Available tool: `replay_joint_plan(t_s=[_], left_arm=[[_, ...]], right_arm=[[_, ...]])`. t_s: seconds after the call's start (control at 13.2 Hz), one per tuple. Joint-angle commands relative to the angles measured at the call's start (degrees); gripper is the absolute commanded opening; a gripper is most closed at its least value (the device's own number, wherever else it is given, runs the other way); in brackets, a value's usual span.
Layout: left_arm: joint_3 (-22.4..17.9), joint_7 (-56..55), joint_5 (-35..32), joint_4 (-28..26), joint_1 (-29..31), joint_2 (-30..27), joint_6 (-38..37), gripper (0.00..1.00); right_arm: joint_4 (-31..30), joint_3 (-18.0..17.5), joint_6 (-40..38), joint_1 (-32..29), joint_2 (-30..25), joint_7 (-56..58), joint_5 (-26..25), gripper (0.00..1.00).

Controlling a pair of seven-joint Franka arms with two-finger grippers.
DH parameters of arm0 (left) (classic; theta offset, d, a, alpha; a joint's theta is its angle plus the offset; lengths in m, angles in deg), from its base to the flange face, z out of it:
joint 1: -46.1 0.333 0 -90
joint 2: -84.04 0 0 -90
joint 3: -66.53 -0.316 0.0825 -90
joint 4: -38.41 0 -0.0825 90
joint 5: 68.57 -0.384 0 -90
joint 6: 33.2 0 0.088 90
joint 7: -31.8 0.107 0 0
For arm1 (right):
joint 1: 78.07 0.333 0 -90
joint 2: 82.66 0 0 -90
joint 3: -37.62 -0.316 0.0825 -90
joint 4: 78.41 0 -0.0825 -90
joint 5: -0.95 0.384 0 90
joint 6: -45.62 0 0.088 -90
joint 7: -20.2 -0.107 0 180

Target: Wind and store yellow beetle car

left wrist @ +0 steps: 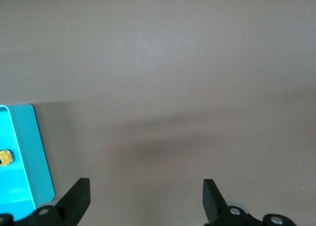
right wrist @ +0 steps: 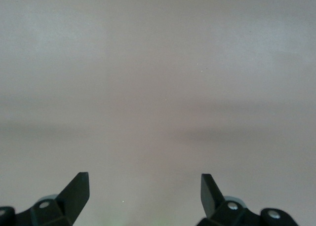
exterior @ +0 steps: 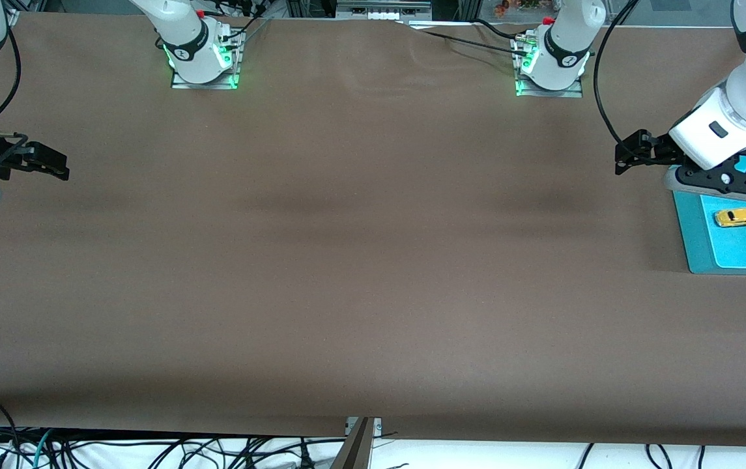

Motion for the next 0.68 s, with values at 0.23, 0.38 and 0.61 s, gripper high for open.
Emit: replay_joint_plan(t_s=[0.23,0.38,0.61], left_arm=[[-1.41,-1.79,1.19,-8.68,-1.45,-6.61,6.42,1.00],[-1.41,-1.79,1.19,-8.59,-1.53,-6.52,6.42,1.00],[-1.41,-1.79,1.37,-8.50,-1.62,-6.34,6.42,1.00]], right_arm=[[1.48,-0.17,-0.99,-0.73,0.48,0.78,0.78,1.00],[1.48,-0.17,-0.99,-0.73,0.57,0.78,0.78,1.00],[1.56,-0.25,-0.99,-0.64,0.48,0.78,0.78,1.00]])
